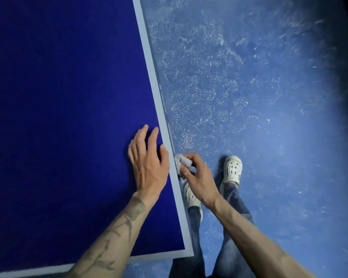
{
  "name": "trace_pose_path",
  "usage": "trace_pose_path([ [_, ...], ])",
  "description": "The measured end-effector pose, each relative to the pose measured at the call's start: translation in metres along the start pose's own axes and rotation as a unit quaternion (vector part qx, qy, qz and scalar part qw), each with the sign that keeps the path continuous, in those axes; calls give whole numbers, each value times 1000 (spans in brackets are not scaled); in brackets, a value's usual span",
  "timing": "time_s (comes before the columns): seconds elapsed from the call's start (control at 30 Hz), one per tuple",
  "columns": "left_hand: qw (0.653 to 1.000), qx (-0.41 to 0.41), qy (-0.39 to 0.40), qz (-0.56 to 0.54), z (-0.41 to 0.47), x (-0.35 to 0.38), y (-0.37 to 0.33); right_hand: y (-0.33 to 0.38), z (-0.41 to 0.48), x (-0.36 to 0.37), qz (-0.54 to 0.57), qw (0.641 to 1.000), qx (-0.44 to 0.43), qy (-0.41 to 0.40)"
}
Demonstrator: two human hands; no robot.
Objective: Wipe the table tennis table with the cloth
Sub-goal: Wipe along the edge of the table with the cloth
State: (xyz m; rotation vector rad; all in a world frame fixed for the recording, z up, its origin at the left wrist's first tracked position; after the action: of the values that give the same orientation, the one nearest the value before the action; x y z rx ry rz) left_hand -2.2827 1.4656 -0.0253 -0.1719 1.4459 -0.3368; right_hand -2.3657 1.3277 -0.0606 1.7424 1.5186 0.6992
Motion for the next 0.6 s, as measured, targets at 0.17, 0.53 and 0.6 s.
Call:
trace_pose_path([
  [0.17,999,-31,17,36,87,16,-11,38,58,4,16,999,-41,-5],
  [0.53,996,-56,-8,62,138,32,-10,53,85,-5,32,996,-28,78],
  [0.6,996,-64,-6,62,139,31,-10,62,99,-4,27,996,-32,75],
])
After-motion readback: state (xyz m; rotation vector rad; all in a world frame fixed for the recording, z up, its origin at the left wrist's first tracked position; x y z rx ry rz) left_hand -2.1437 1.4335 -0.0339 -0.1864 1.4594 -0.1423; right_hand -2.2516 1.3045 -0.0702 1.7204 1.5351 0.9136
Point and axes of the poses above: each hand's wrist, its own z-axis towards the middle knuckle, its own x-axis out of the palm, y = z × x, the point moved 5 cm from there along z, towards the middle knuckle, and after that the axes turned 3 degrees about -y, right-handed, at the moved point
